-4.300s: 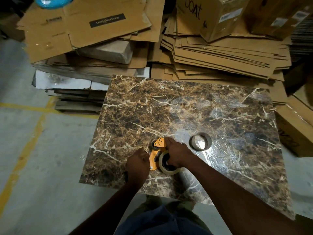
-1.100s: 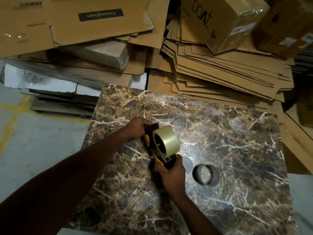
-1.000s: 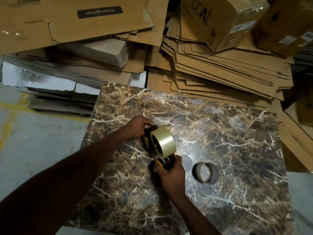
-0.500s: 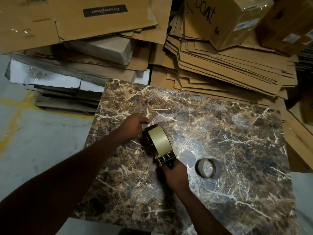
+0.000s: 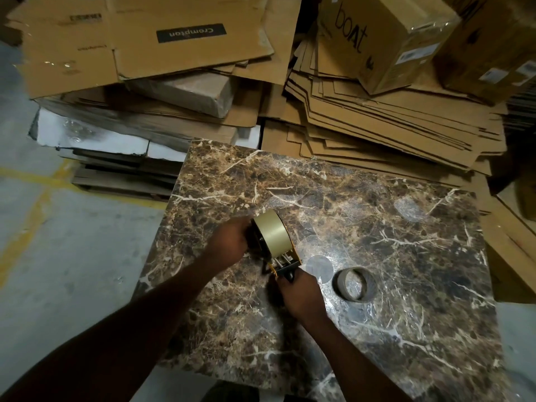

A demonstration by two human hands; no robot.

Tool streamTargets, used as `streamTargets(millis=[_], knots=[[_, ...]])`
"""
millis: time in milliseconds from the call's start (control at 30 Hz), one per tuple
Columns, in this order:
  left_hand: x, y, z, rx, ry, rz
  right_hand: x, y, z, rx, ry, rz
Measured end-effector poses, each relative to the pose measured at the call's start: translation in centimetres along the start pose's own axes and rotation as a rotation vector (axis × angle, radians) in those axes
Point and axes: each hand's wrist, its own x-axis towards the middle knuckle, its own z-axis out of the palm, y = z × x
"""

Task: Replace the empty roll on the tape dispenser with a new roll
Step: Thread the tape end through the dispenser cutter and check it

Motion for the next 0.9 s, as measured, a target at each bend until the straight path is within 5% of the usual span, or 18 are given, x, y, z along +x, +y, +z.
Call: streamTargets(millis=[567,733,900], knots=[[-2.4,2.4,2.0,0.242,0.022,-0.103,-6.5,5.4,-2.0,-0.05,0.01,0.024],[-3.5,3.8,3.0,-0.029,0.096,-0.201,-7.8,6.0,-2.9,-0.041,0.001,0.036],[-4.0,6.1,4.4,-0.593,0.128,-0.444,-8.4,5.7,-3.7,-0.025,-0.008,0.032]])
